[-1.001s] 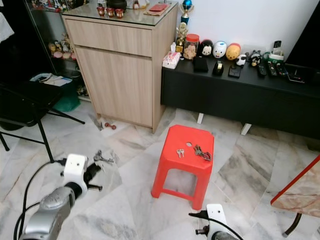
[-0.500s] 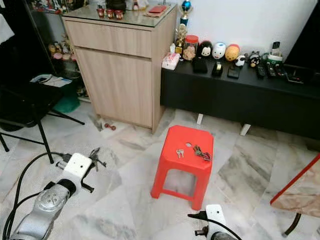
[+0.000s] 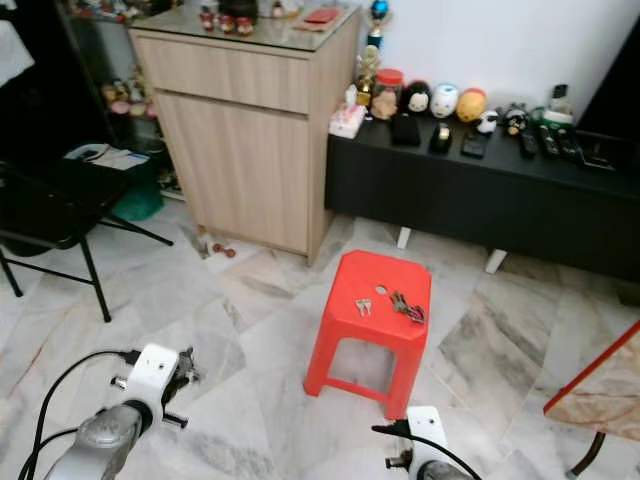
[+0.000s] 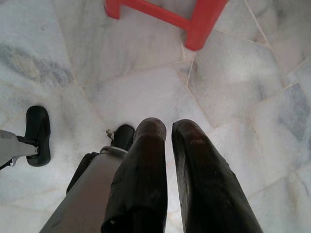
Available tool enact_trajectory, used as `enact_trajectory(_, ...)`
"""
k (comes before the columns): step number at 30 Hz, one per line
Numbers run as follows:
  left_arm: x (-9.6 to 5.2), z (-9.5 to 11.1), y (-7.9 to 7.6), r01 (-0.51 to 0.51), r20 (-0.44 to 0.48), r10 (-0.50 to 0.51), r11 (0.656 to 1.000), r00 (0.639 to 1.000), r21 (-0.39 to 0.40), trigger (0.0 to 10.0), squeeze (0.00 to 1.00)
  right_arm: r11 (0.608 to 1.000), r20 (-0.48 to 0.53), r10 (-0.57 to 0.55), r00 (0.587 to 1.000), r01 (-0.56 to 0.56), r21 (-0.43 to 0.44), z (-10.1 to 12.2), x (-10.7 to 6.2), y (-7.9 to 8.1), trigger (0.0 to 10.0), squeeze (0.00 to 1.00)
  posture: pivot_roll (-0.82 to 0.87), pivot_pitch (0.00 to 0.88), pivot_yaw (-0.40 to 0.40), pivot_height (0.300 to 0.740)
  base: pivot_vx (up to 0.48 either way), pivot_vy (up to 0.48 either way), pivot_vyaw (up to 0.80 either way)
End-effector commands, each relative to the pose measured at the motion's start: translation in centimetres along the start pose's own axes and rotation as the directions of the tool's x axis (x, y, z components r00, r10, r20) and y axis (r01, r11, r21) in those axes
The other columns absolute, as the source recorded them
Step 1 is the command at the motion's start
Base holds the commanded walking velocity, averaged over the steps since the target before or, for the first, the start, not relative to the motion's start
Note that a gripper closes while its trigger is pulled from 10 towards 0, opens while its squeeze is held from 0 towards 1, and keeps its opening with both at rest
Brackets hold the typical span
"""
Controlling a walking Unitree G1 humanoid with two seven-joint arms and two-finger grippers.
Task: Hang keys on a hook
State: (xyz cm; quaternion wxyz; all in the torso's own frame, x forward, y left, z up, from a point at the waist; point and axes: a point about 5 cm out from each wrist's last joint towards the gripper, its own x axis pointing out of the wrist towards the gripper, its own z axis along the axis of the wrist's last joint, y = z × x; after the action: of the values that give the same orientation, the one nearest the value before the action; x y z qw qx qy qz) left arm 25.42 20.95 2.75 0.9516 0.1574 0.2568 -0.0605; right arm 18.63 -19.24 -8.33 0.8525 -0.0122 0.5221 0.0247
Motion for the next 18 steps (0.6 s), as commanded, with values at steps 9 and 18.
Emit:
enact_trajectory(9,0.3,2.0,1.5,-0.128,0.084,0.116,0.98,0.99,0.153,10.0,0.0,1.0,-0.012,-0.011,1.0,0.011,0.007,-0.5,-0.1,-0.5,10.0,0.0,0.04,0.0,-0.081,0.74,0.0,0.0,0.0)
enact_trajectory(18,0.0,1.7,0.2,0.082,0.047,-0.117,0.884,0.992,0.461,10.0,0.0,1.0,-0.015,-0.009,1.0,0.009,0.004,-0.6,-0.1,-0.3,10.0,0.0,0.03,0.0,-0.078,0.74,0.0,0.0,0.0)
